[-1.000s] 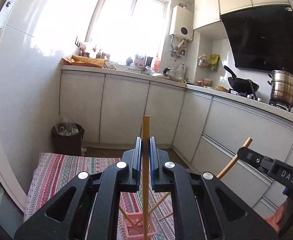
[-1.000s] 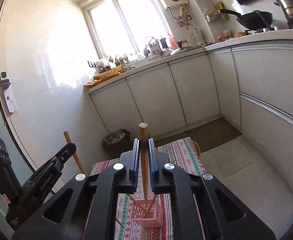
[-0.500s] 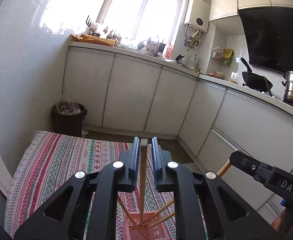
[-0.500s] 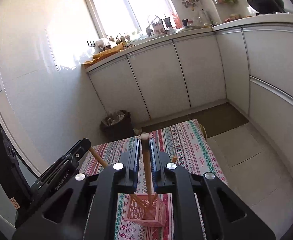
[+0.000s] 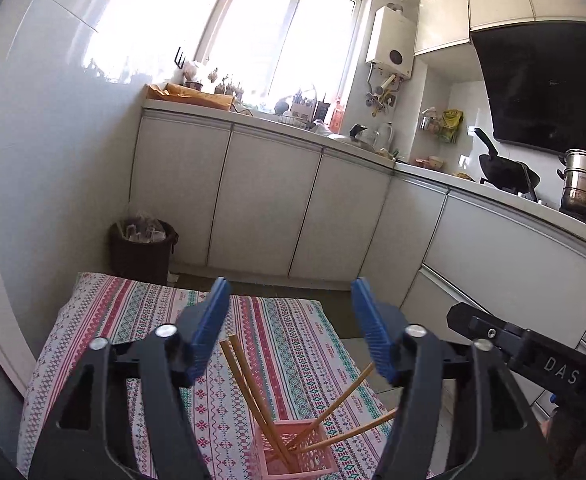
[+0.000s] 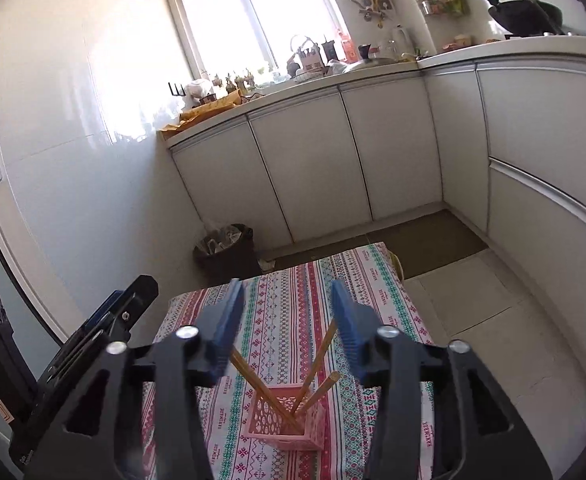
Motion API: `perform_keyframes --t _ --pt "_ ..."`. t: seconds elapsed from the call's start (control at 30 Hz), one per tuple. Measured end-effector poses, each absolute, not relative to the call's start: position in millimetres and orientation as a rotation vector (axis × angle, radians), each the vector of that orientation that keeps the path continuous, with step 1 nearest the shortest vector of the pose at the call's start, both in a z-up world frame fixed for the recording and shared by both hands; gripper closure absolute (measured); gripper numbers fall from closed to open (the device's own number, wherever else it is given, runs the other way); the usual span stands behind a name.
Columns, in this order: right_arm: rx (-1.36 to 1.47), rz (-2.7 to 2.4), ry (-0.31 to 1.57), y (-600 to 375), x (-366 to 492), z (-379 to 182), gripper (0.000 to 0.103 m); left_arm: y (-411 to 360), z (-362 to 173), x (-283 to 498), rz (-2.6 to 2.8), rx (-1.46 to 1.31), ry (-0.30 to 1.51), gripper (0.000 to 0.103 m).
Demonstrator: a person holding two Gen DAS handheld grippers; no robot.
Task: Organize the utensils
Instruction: 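Open both tools to drop the chopsticks into the pink cup, then move both open tools back down to the chopstick pile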
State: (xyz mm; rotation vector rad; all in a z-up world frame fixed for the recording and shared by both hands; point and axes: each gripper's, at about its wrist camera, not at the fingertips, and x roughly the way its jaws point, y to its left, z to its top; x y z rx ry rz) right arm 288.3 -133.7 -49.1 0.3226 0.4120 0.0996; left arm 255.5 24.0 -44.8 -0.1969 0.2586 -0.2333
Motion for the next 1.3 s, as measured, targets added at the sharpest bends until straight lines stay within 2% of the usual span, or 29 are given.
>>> perform_keyframes --t 0.03,0.07,0.33,0.53,1.13,1.3 --pt "0.331 0.087 0.393 -135.7 285.2 -48.7 0.036 25.4 -43.1 252.2 -0.226 -0.197 0.245 0.027" --pt "0.334 0.077 0.380 -137.3 282.8 -48.2 0.035 26.4 -41.0 249.8 -0.224 -0.197 0.238 0.027" --pt "0.335 0.054 0.382 -145.8 276.9 -50.3 0.033 30.9 -31.9 237.8 -0.214 -0.187 0.228 0.025" --pt "0.320 0.015 0.347 -145.3 269.7 -50.1 0.007 32.0 -28.3 229.5 -0.205 -0.180 0.212 0.007" --pt "0.359 -0.021 0.394 -164.1 242.8 -65.9 0.007 24.3 -24.7 218.1 -0.252 -0.080 0.292 0.007" --pt "0.415 -0.056 0.449 -188.9 210.6 -91.6 0.007 0.8 -32.9 211.5 -0.457 0.079 0.464 0.007"
